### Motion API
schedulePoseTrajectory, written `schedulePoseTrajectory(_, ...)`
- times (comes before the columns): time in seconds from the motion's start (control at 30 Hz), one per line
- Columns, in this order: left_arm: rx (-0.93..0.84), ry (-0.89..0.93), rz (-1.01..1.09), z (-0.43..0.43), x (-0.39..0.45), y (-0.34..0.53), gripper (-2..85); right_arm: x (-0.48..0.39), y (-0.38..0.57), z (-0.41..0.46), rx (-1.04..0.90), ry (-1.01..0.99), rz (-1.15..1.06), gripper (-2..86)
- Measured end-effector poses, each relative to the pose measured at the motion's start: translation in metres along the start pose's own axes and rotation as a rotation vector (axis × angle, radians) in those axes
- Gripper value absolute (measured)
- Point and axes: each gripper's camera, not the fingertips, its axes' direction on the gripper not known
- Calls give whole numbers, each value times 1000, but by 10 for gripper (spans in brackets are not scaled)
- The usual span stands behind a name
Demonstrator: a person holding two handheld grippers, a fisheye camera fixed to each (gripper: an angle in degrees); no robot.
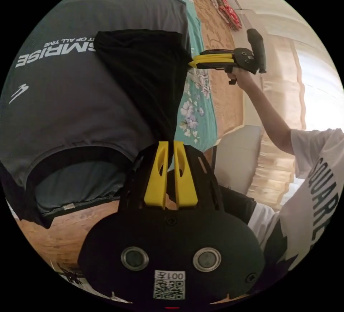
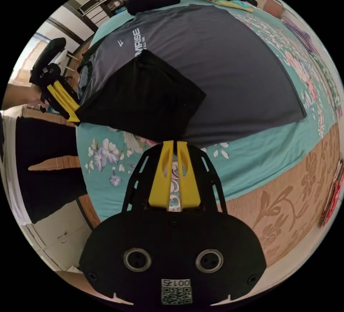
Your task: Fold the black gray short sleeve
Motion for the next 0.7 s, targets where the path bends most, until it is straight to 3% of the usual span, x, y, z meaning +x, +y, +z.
schedulePoseTrajectory(0.13,15,127,10,-4,3,14,-14,10,7,-13,-37,-41,-22,13)
schedulePoseTrajectory(0.23,14,118,18,2,5,22,-13,19,7,-25,0,-112,-1,10)
schedulePoseTrajectory(0.4,-71,76,-17,38,-3,35,-9,12,0,5,-107,-32,-16,12)
schedulePoseTrajectory(0.53,-30,159,-62,51,-6,46,-5,8,-6,6,-83,-72,37,20)
schedulePoseTrajectory(0.7,20,-2,54,36,22,36,21,-3,-10,-13,-120,56,39,30)
